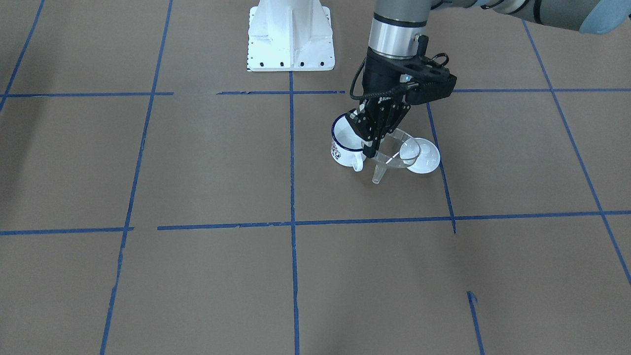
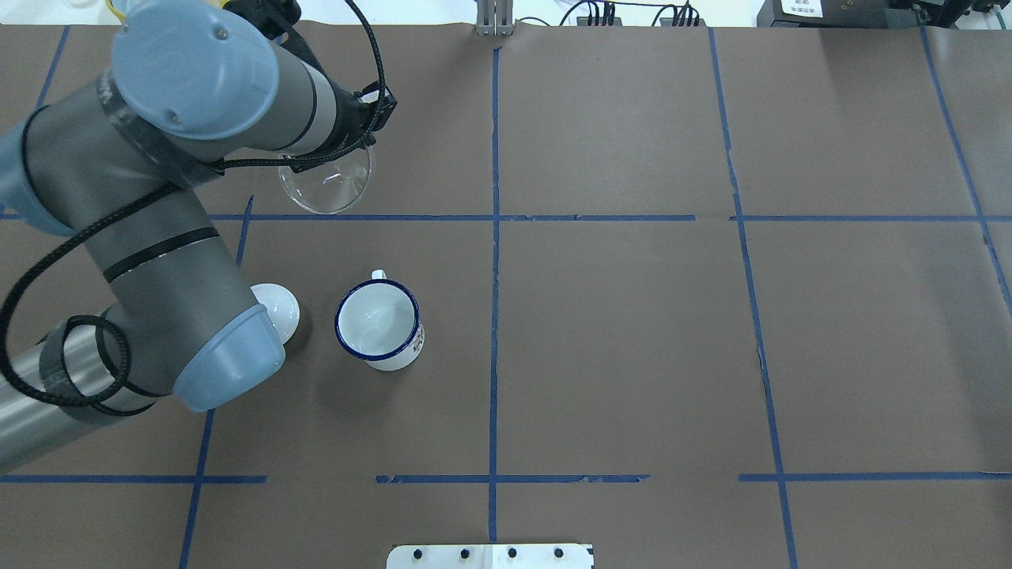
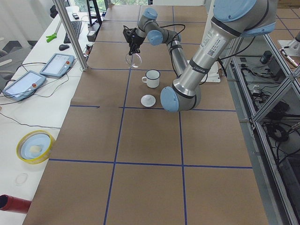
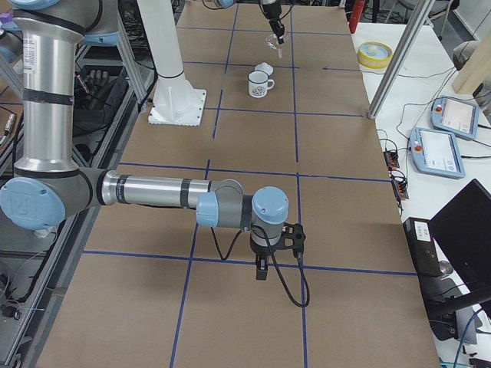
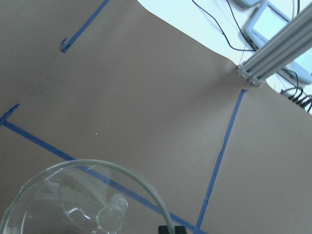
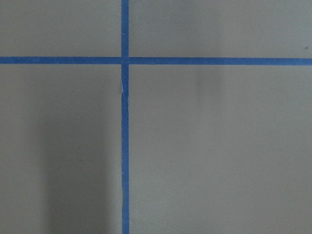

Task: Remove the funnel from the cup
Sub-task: 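Lift the glass funnel out of the mug with the left gripper, then carry the funnel farther from the robot and lower it onto the table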

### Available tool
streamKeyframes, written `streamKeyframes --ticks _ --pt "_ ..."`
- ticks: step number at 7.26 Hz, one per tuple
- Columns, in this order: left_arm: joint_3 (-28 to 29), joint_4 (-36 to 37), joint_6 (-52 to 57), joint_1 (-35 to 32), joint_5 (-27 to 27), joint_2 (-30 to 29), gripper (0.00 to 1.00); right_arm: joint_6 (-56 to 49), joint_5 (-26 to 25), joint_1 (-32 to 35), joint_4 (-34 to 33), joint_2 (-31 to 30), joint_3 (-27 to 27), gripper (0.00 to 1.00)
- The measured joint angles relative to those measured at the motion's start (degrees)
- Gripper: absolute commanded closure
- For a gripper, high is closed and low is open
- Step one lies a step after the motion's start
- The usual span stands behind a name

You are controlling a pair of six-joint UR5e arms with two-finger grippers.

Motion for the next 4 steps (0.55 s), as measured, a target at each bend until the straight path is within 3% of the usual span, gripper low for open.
streamKeyframes --ticks 4 --pt "12.01 -20.9 -16.82 0.49 15.14 4.52 1.0 0.0 0.0 0.0 0.0 0.0 0.01 0.0"
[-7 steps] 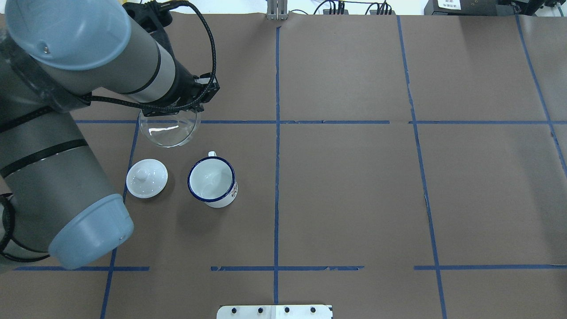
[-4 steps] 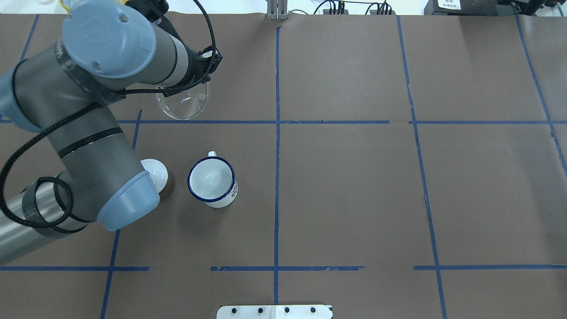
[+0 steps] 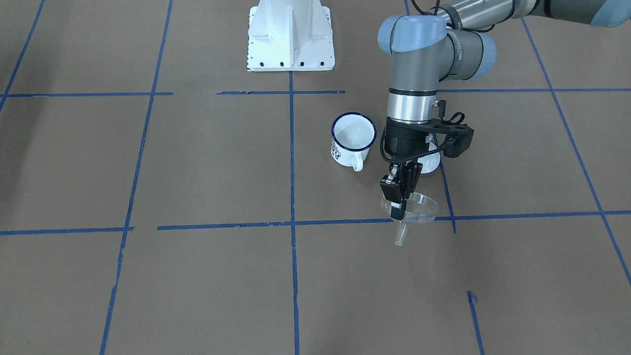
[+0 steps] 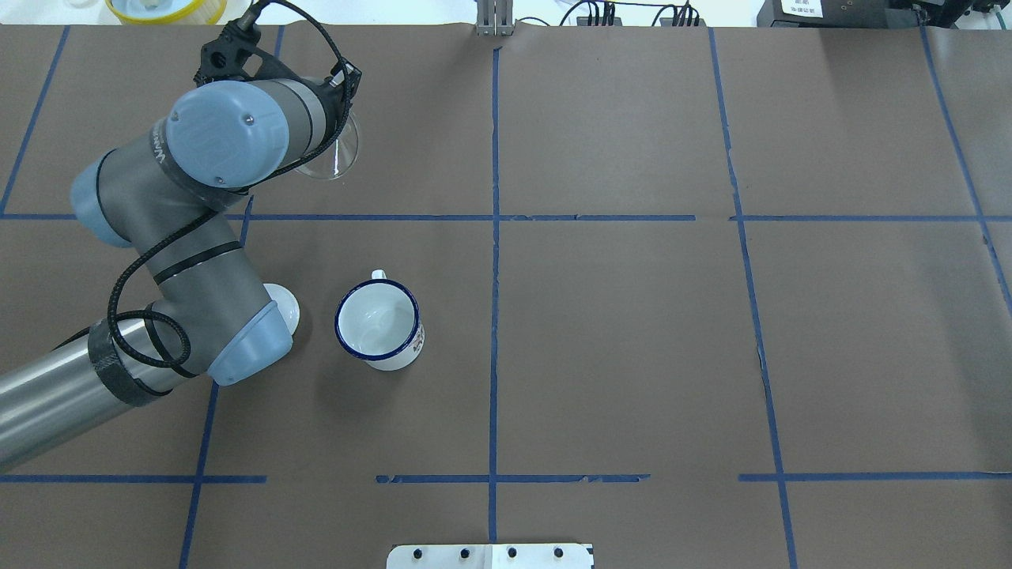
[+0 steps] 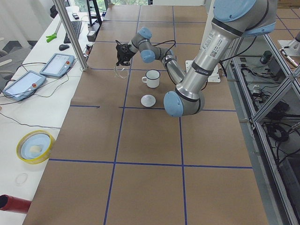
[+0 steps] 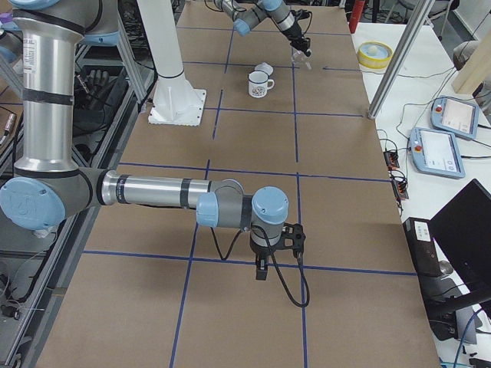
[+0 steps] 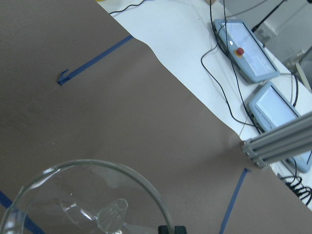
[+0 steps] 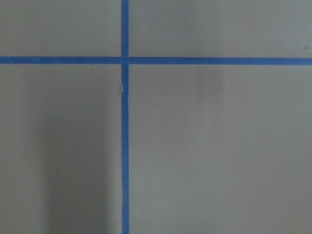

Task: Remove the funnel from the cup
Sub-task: 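Carry the funnel farther from the robot and lower it onto the table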

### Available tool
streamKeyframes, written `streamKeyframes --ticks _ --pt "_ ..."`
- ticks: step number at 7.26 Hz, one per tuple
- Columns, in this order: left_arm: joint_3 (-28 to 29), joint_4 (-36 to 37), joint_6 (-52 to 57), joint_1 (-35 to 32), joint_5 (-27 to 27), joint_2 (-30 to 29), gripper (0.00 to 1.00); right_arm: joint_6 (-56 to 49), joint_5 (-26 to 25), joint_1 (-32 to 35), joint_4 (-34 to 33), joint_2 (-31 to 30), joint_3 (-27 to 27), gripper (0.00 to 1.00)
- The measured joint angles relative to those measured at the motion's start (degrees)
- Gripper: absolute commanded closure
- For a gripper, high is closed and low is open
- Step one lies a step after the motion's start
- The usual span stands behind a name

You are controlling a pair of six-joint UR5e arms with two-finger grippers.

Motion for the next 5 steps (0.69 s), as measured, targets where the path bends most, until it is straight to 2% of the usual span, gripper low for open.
streamKeyframes --ticks 3,5 --pt "8.08 -11.48 -10.52 3.13 10.44 1.4 1.0 0.0 0.0 0.0 0.0 0.0 -0.02 0.0" --pt "11.41 -13.95 -13.36 6.21 16.46 1.48 1.0 0.0 0.0 0.0 0.0 0.0 0.0 0.0"
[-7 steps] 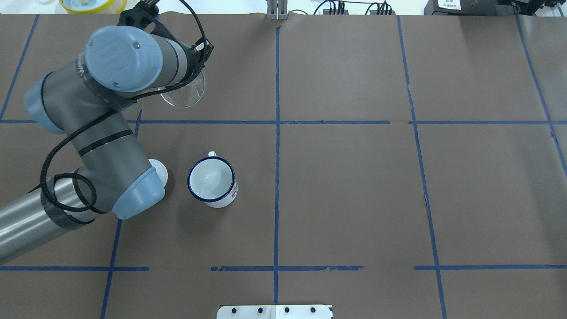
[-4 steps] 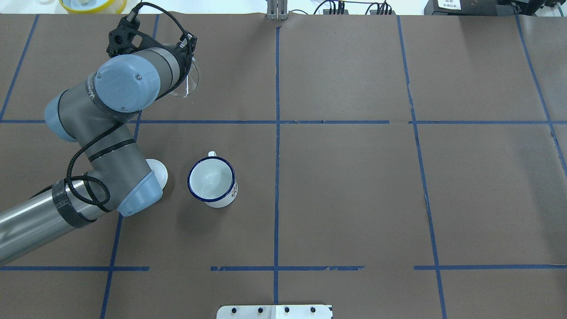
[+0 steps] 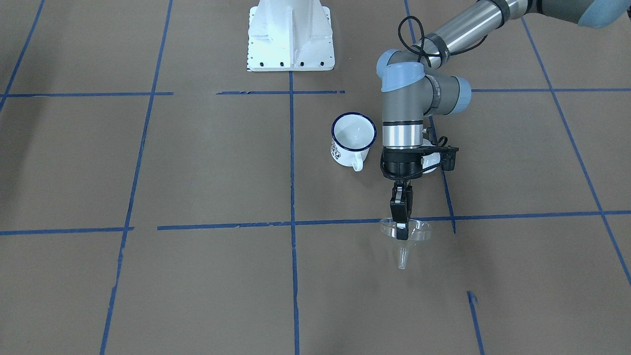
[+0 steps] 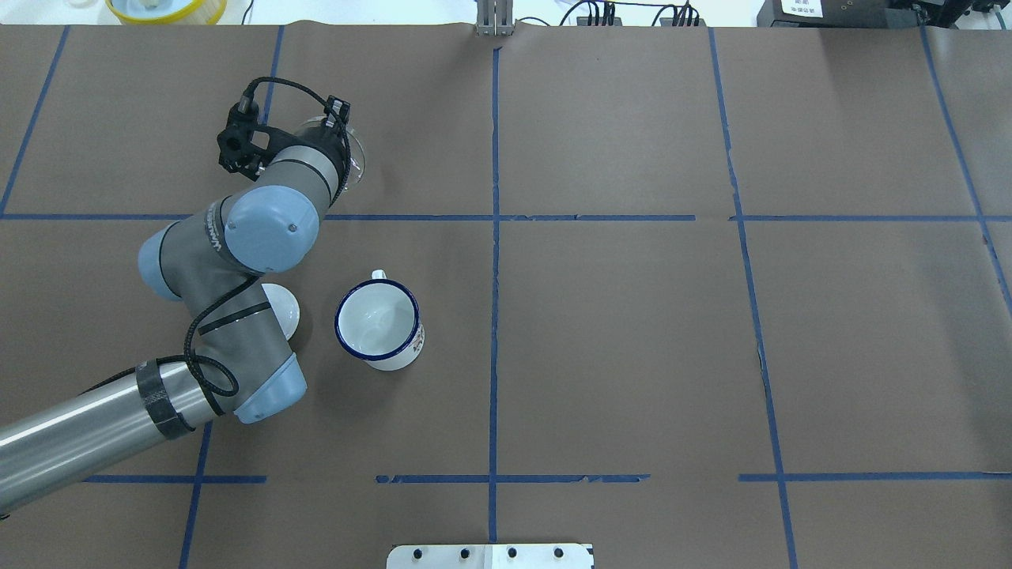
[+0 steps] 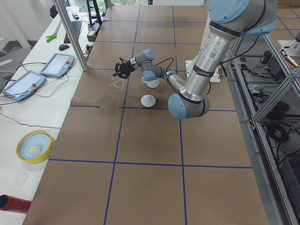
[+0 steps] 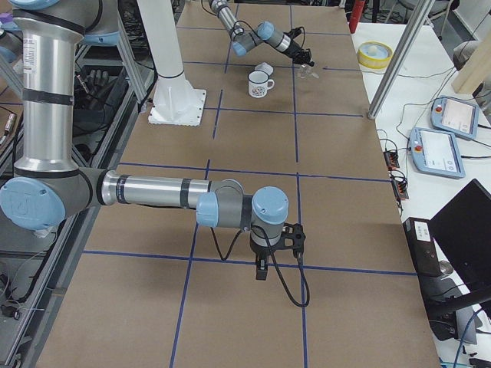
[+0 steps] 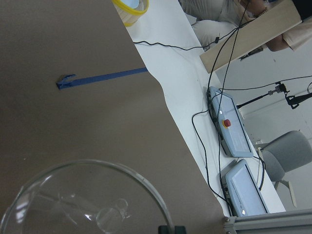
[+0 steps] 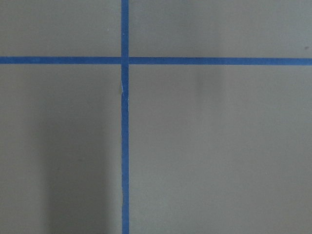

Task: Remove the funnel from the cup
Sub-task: 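Carry the funnel farther from the robot and lower it onto the table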

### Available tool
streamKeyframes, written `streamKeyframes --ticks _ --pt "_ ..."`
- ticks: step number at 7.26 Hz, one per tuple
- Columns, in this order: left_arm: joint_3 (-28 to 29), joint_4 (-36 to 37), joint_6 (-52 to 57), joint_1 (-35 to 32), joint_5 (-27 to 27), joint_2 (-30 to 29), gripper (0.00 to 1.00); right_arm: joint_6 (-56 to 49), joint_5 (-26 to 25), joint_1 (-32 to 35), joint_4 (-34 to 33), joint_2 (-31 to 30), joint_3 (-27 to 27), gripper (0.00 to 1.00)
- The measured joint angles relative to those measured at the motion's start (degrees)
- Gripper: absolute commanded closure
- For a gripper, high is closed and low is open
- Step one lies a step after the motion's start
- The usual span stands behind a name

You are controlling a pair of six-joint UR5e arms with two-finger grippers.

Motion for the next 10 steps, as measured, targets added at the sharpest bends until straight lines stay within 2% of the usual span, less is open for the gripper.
streamKeyframes --ticks 3,8,9,10 --pt "4.22 -4.33 -0.5 0.81 4.19 -0.3 1.0 0.0 0.0 0.0 0.0 0.0 0.0 0.0" --pt "7.92 -5.51 -0.47 0.06 4.83 -0.33 1.0 0.0 0.0 0.0 0.0 0.0 0.0 0.0" --pt "8.43 -5.7 -0.45 0.06 4.76 -0.36 0.55 0.0 0.0 0.0 0.0 0.0 0.0 0.0" --pt "8.64 -5.79 -0.33 0.04 4.62 -0.37 0.01 0.0 0.0 0.0 0.0 0.0 0.0 0.0"
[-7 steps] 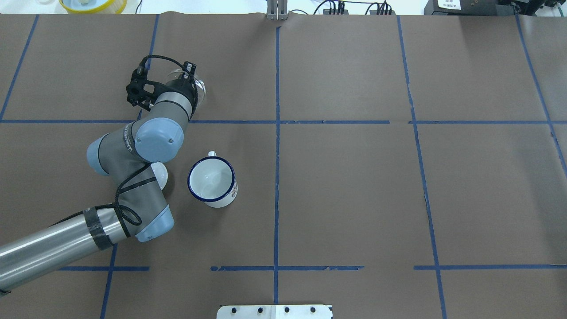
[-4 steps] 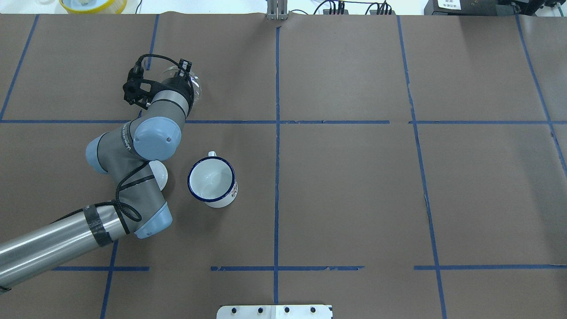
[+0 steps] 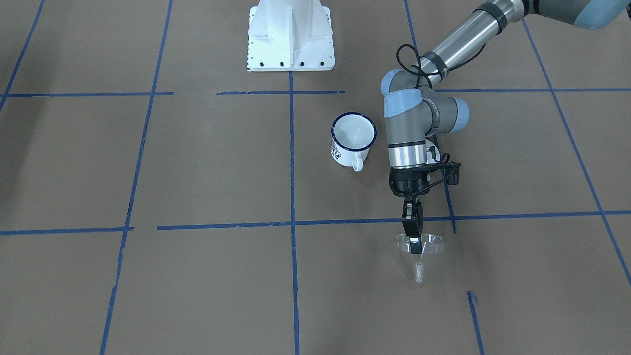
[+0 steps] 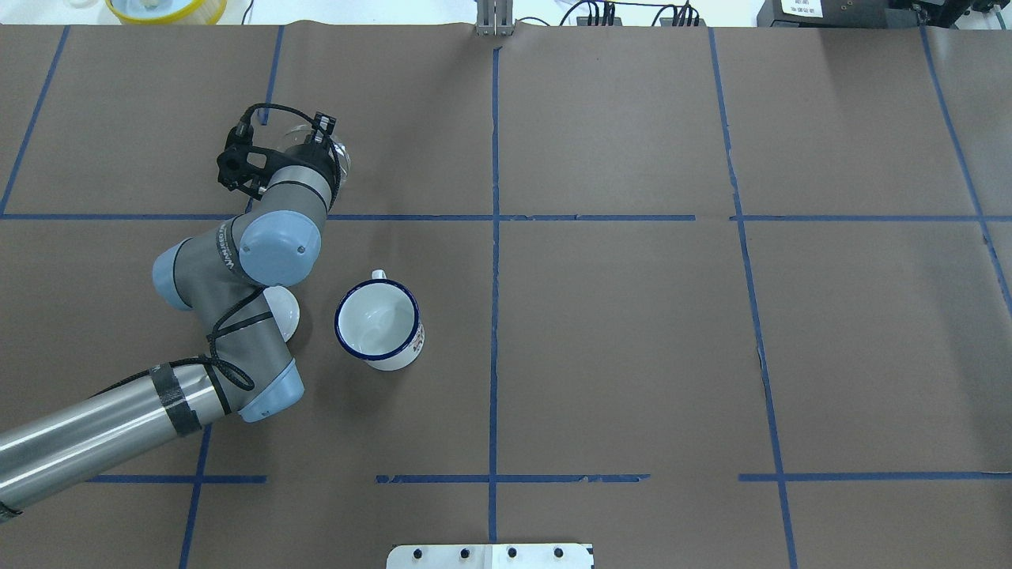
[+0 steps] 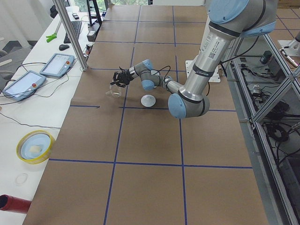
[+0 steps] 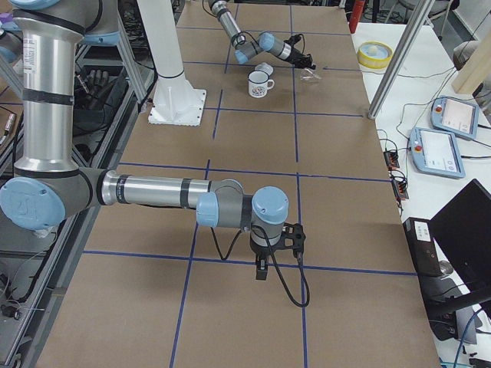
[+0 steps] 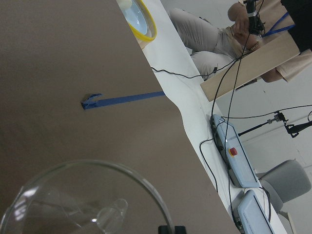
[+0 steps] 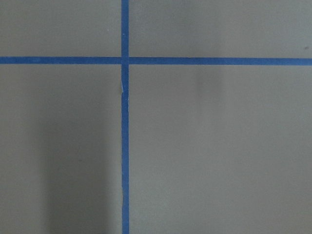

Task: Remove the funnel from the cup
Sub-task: 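Carry the funnel farther from the robot and lower it onto the table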

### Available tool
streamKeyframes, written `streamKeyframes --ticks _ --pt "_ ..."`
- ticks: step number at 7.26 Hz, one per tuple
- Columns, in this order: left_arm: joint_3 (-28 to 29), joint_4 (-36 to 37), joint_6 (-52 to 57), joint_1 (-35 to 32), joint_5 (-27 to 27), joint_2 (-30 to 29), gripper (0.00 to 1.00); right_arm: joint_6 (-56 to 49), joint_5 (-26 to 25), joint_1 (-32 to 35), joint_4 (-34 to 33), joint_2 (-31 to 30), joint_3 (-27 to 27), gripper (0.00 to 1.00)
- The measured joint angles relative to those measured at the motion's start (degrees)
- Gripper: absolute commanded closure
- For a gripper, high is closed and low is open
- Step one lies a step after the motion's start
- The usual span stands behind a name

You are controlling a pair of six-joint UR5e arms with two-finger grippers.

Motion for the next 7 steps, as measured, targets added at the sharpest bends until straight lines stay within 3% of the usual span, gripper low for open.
streamKeyframes --ticks 5,7 --pt "-0.64 -0.81 5.75 -0.25 -1.25 0.12 0.0 0.0 0.0 0.0 0.0 0.0 0.0 0.0" --pt "-6.68 -1.89 14.72 -1.07 -8.12 2.63 0.0 0.0 0.0 0.0 0.0 0.0 0.0 0.0"
